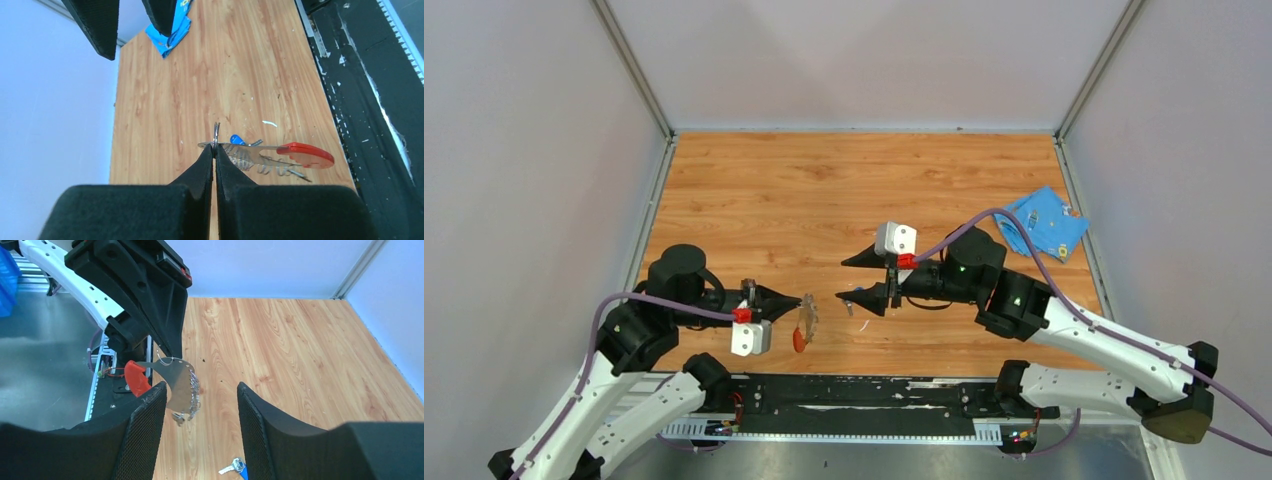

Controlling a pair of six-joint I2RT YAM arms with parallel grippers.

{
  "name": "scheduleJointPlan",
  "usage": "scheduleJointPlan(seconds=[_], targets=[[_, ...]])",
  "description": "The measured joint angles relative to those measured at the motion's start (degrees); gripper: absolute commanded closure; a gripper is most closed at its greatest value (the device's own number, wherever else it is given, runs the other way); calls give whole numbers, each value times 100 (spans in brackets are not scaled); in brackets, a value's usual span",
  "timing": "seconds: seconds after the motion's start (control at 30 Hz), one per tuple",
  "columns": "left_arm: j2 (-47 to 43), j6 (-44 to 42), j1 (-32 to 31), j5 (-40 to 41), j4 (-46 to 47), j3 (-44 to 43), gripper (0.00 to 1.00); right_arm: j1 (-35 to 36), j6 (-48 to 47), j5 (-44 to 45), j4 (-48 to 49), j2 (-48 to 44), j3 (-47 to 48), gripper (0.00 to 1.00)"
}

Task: Put the keys on the keyring
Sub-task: Adjust the keyring.

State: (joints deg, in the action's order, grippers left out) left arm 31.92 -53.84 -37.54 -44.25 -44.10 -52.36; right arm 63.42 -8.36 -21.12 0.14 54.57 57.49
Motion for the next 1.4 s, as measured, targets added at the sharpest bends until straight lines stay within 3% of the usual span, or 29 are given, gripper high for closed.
scheduleJointPlan(seconds=[0.43, 0.8, 0.9, 1.13, 1.4], targets=[[-544, -1499, -9, 203, -85, 407, 100, 0, -17, 343, 190, 26, -376, 47], [-697, -1552, -9, -234, -57, 400, 100, 0, -11, 363, 442, 120, -422, 48], [-697, -1019, -9, -372, 236, 400, 100, 0, -7, 310, 490, 120, -472, 48], [-658, 1178, -11, -487, 1921, 402, 100, 0, 39, 39, 673, -46, -603, 47], [-516, 2527, -9, -721, 2994, 442, 100, 0, 63, -319, 1088, -326, -632, 47]])
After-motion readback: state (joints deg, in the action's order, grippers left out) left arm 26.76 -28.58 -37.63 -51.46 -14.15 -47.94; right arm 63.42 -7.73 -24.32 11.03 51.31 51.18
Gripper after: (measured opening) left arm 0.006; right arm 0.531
